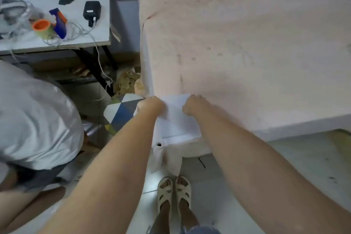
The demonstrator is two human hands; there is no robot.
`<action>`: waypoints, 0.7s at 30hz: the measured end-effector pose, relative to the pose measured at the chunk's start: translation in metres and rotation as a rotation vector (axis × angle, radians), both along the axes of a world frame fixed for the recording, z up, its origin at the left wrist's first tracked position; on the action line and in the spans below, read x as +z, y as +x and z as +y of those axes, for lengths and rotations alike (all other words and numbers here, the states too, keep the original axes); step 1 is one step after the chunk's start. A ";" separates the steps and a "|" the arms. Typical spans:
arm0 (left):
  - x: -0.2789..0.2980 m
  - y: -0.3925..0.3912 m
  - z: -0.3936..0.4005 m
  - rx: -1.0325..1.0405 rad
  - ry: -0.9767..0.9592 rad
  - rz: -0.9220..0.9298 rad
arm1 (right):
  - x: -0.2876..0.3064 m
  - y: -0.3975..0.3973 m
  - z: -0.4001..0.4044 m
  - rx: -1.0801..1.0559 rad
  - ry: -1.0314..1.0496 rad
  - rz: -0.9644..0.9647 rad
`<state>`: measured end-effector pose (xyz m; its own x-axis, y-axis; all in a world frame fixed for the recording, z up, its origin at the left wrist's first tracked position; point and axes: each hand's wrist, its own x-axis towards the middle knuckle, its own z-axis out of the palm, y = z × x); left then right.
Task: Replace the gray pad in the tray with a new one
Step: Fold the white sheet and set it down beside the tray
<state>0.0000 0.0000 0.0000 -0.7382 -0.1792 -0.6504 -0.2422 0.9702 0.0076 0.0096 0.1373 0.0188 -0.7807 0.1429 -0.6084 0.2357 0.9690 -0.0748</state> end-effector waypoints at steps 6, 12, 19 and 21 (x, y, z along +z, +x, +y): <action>-0.013 0.005 0.008 0.137 0.220 -0.123 | -0.017 0.003 0.006 -0.053 -0.051 -0.033; -0.006 0.013 0.013 0.455 0.317 -0.208 | -0.027 -0.002 0.009 -0.180 -0.158 -0.002; 0.002 0.005 0.016 0.517 0.393 -0.175 | -0.026 -0.009 0.018 -0.279 -0.371 -0.020; 0.002 0.005 0.016 0.524 0.395 -0.169 | -0.024 -0.008 0.020 -0.358 -0.477 -0.033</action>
<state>0.0051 0.0155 0.0018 -0.5006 -0.2105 -0.8397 -0.7091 0.6561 0.2583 0.0013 0.1568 -0.0052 -0.7141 0.0987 -0.6931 0.5508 0.6902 -0.4692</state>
